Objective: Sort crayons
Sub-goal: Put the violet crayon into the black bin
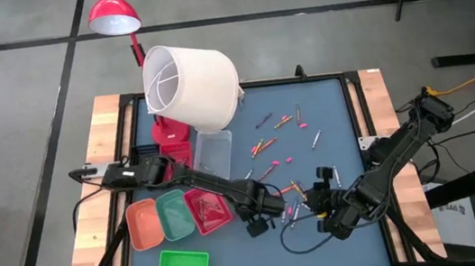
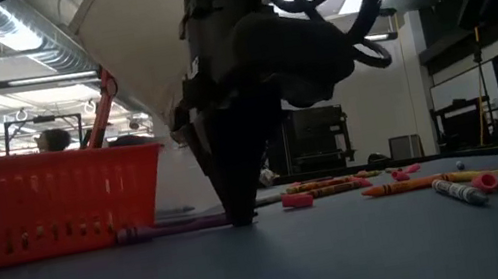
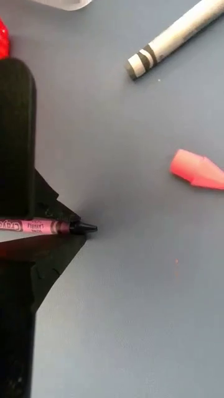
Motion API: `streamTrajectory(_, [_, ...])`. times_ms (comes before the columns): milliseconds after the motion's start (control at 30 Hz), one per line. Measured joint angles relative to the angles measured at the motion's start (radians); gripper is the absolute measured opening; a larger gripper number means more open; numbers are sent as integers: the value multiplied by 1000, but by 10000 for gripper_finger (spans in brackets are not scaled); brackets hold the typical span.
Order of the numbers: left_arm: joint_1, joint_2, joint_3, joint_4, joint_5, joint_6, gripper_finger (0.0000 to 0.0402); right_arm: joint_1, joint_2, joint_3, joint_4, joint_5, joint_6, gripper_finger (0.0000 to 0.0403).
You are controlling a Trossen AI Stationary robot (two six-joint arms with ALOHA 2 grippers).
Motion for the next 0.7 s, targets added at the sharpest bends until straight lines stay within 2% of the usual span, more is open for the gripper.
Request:
streamTrajectory(233, [12, 1, 108, -45, 0, 83, 10, 0, 0, 0, 0, 0, 0, 124])
streamTrajectory(400, [20, 1, 213, -148, -20, 139, 10, 0, 0, 0, 0, 0, 0, 124])
streamTrajectory(567, [23, -2, 341, -348, -106, 183, 10, 0, 0, 0, 0, -1, 3, 124])
streamTrajectory(700, [25, -53, 318, -402, -159, 188, 10, 0, 0, 0, 1, -1, 6, 124])
